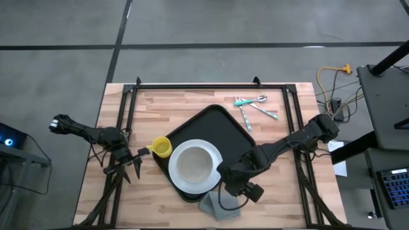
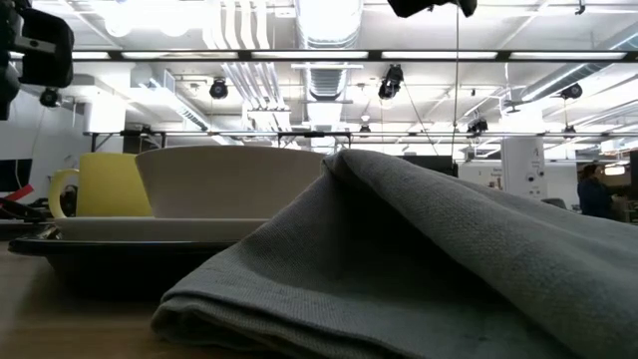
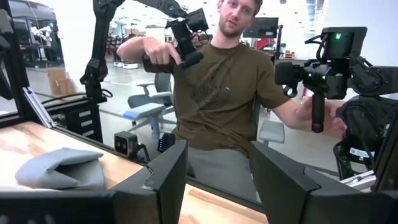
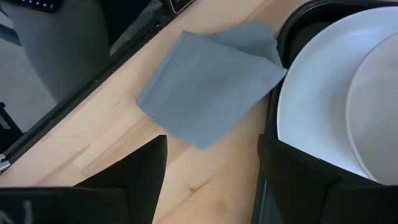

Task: Set up tray
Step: Put the gray napkin on the black tray to the right of the white plate

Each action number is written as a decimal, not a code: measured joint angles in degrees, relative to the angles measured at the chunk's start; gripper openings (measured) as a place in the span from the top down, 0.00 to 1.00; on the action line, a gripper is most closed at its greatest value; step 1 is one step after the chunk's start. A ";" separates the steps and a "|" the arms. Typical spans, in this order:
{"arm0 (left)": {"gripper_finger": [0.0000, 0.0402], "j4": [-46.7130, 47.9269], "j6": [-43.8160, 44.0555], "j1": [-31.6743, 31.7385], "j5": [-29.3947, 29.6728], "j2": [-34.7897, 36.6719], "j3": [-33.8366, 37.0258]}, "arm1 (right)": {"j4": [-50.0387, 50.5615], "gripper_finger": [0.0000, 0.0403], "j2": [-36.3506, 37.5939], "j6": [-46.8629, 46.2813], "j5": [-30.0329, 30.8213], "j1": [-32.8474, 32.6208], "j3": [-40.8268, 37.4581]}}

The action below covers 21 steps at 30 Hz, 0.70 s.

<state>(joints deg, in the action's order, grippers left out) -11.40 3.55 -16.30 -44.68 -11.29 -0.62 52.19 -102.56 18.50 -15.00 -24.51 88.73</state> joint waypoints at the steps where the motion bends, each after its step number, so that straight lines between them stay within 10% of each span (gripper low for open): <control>1: 0.60 0.02 0.00 0.00 0.02 -0.04 0.00 | -0.13 0.40 0.00 0.34 -0.01 -0.03 0.00; 21: 0.60 0.44 0.02 -0.02 0.02 -0.70 0.00 | 4.29 0.40 -12.22 4.61 2.71 -3.58 12.55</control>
<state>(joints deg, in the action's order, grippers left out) -10.96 3.57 -16.32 -44.66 -11.99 -0.62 56.48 -114.79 23.11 -12.29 -28.09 101.28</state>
